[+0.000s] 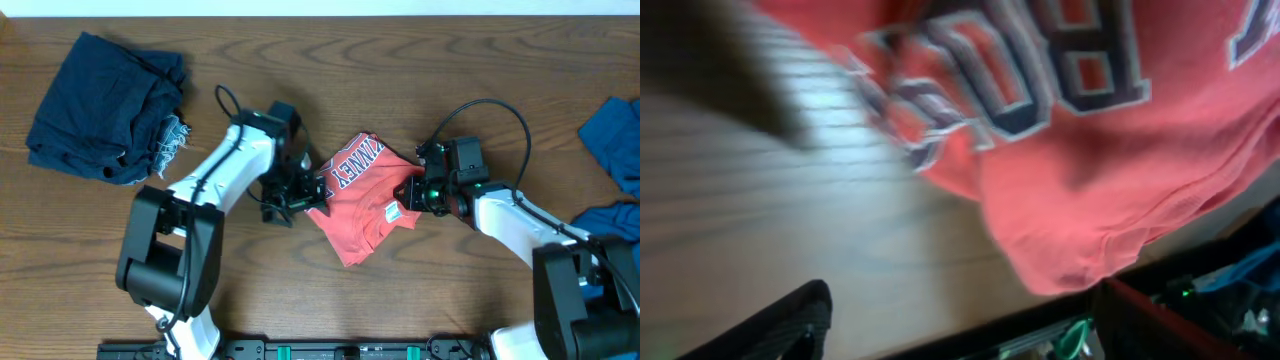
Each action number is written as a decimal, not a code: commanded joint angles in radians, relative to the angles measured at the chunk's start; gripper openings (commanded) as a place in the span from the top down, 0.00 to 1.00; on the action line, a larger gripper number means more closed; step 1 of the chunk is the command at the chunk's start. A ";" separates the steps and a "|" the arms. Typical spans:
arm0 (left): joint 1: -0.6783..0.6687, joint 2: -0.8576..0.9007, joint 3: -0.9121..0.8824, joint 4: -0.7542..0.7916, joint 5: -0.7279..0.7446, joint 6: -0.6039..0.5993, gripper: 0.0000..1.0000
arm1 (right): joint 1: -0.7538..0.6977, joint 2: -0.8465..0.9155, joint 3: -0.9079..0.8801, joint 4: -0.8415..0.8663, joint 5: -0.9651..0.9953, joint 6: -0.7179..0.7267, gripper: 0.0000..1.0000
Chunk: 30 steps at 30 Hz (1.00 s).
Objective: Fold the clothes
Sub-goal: 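Grasp the red shirt bundle's left end with the left gripper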
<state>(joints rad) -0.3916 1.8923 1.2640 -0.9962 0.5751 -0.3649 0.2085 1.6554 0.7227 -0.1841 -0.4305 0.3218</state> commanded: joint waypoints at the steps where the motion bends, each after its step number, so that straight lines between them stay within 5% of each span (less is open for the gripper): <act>1: -0.033 -0.017 -0.056 0.045 0.054 -0.122 0.14 | 0.008 0.032 0.002 0.000 0.004 -0.004 0.78; 11: -0.017 -0.049 -0.123 0.124 0.053 -0.188 0.14 | 0.008 0.032 0.002 -0.004 0.004 -0.005 0.78; 21: 0.189 -0.402 -0.156 -0.023 -0.071 -0.184 0.10 | 0.008 0.032 0.002 -0.058 0.009 -0.005 0.74; 30: 0.082 -0.512 -0.474 0.460 0.016 -0.518 0.05 | 0.008 0.032 0.002 -0.055 0.016 -0.005 0.74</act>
<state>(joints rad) -0.2661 1.3697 0.9020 -0.6308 0.5655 -0.7094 0.2085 1.6615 0.7341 -0.2203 -0.4351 0.3214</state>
